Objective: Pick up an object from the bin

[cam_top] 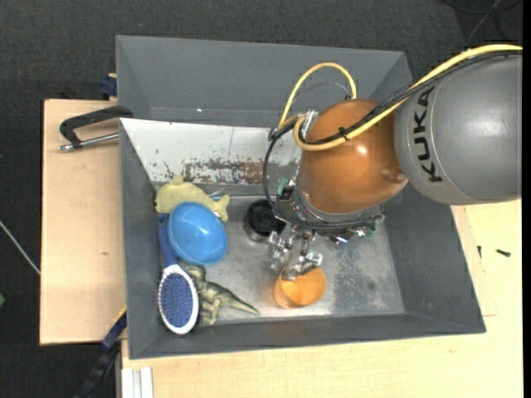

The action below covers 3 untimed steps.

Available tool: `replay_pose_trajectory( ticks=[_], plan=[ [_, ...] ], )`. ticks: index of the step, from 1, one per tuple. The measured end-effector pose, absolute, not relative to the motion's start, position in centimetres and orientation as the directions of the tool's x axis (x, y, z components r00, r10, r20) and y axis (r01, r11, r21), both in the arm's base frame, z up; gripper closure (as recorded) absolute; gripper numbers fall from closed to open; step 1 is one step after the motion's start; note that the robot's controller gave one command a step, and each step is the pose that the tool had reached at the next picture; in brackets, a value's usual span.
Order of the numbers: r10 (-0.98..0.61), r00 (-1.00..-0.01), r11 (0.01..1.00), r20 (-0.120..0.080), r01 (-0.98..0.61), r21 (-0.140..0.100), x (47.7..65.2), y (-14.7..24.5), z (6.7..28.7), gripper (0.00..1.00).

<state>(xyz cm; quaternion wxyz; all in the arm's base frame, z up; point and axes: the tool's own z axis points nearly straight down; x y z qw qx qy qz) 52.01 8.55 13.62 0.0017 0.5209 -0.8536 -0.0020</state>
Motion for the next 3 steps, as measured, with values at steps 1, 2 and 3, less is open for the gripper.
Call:
replay_pose_trajectory(
  ticks=[1,2,3],
  plan=[
    [-0.889,-0.458,0.458,-0.003,-0.889,-0.001,52.1,8.6,14.0,0.0],
    [-0.537,-0.844,0.844,-0.004,-0.537,0.002,51.0,7.0,7.3,0.0],
    [-0.538,-0.843,0.843,-0.018,-0.538,-0.004,51.5,7.2,7.7,1.0]
  ],
)
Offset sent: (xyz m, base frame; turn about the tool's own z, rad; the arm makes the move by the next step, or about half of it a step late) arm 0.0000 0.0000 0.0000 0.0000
